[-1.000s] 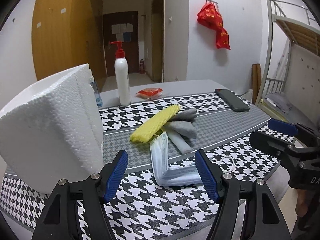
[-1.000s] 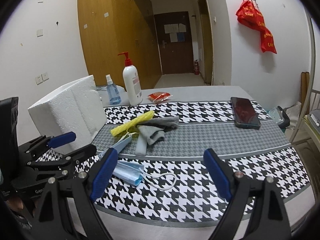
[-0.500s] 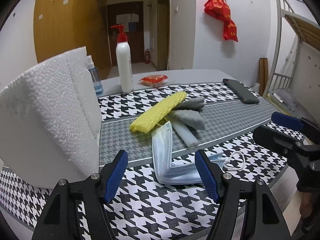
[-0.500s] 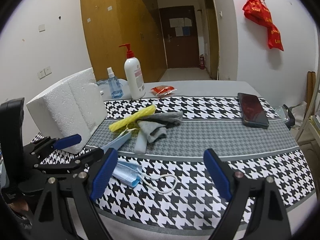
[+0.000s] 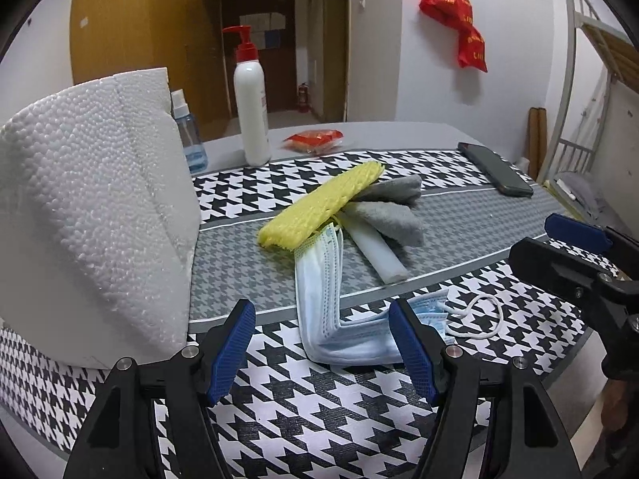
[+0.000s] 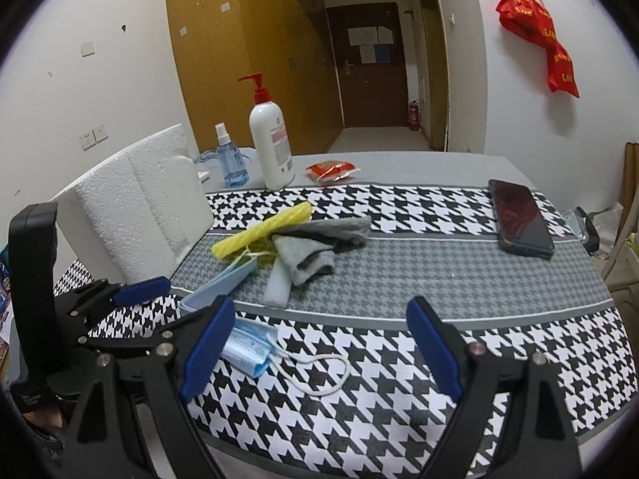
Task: Organize soft objects
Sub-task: 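Move both tools toward the blue face mask and grey sock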
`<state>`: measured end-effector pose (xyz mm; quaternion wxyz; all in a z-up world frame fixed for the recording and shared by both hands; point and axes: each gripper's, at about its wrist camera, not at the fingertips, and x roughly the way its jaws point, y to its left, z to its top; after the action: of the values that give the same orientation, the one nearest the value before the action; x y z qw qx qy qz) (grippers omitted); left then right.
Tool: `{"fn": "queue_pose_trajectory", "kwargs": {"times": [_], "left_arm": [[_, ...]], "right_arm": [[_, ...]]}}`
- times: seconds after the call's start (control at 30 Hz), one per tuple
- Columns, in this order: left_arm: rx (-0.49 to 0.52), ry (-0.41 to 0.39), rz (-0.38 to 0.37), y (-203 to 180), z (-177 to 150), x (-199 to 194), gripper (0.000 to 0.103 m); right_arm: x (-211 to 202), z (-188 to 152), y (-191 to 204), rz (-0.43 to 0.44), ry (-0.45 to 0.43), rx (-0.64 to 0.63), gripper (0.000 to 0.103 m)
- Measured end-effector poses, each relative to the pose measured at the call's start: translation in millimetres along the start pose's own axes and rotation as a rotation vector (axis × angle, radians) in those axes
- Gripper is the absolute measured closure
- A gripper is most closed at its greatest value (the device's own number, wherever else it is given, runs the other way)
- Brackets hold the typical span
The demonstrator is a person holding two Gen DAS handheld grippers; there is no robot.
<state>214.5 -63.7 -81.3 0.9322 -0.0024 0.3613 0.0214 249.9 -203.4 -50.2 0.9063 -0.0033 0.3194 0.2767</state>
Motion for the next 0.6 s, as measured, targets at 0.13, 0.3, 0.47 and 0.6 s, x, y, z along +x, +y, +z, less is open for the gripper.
{"fn": "queue_pose_trajectory", "kwargs": {"times": [0.13,0.3,0.47,0.6], "left_arm": [[0.031,-0.02,0.025,-4.7,-1.0,-2.7,0.032],[0.014,-0.009,0.007,-5.3,-2.3,-3.9,0.032],[-0.022,-0.011,-0.009,-2.1,1.2,-3.5,0.032],[-0.043,0.005,-0.019,-0.2,1.3,2.2,0.032]], "right_arm": [[1.1,0.5,-2.5,0.01,-0.006,0.003,0.013],[1.7,0.6,-2.8,0.021,-0.01,0.0,0.013],[4.2,1.4,-3.5,0.019,-0.004,-0.007,0.013],[9.8,5.0,-3.0,0.019,0.009,-0.021,0.013]]}}
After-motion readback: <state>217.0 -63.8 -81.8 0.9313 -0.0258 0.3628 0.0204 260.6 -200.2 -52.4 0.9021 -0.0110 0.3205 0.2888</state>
